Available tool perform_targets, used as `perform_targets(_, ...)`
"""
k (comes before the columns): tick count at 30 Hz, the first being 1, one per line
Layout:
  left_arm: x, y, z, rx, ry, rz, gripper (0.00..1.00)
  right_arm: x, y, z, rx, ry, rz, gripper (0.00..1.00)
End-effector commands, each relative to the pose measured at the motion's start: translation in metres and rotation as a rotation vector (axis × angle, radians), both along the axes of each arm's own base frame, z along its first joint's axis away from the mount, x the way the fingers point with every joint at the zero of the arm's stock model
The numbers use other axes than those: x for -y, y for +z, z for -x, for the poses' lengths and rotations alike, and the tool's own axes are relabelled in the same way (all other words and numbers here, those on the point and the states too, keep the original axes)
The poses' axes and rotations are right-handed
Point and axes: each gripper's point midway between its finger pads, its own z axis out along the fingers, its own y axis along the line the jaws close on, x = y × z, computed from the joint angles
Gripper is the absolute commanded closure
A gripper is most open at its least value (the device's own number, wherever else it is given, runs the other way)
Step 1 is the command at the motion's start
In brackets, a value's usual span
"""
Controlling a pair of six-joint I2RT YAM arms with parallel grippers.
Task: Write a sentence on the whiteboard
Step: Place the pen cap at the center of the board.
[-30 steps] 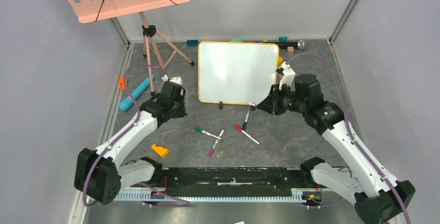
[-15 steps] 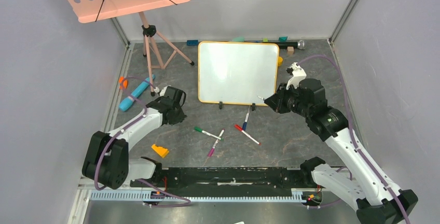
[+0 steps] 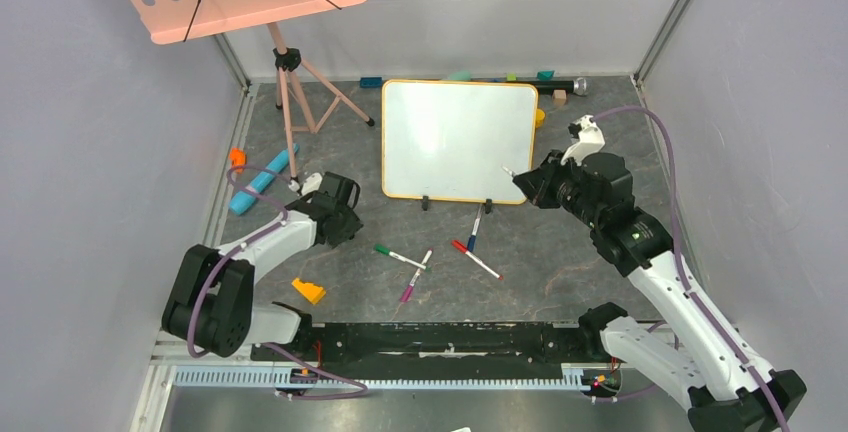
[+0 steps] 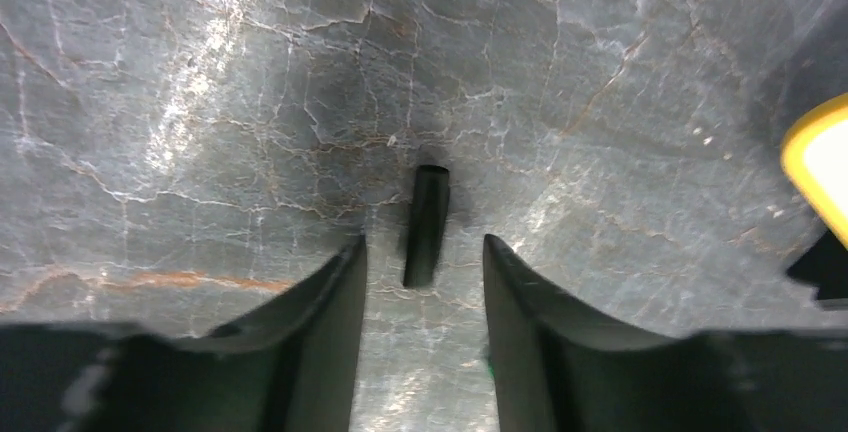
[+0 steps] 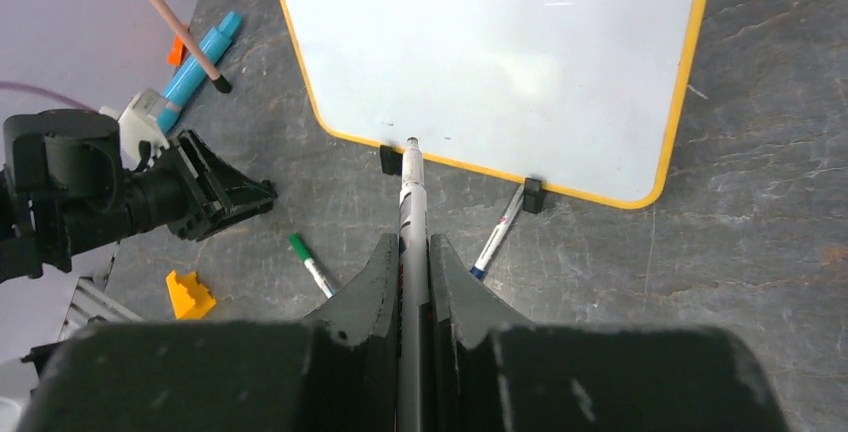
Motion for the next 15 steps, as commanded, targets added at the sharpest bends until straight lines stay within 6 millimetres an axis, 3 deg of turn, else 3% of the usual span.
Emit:
perform_targets(1,-0.008,0.012,-0.008,0.034,0.109,0.007,0.37,0.012,0.038,-0.016,0.102,-0.088,-0.002,1.00)
perform_targets(4,-0.009,0.032,-0.013,0.086,0.106,0.013,0.10,0.032,0.046,-0.022,0.098,-0.172,0.087,1.00)
perform_targets(7,-0.012,0.056,-0.019,0.151,0.058,-0.011,0.01,0.046,0.053,-0.028,0.108,-0.220,0.137,1.00)
perform_targets(11,0.005,0.093,-0.035,0.265,-0.142,0.008,0.00,0.067,0.050,-0.041,0.089,-0.307,0.180,1.00)
perform_targets(15,0.039,0.128,-0.056,0.401,-0.396,0.152,0.00,0.095,0.036,-0.060,0.027,-0.421,0.229,1.00)
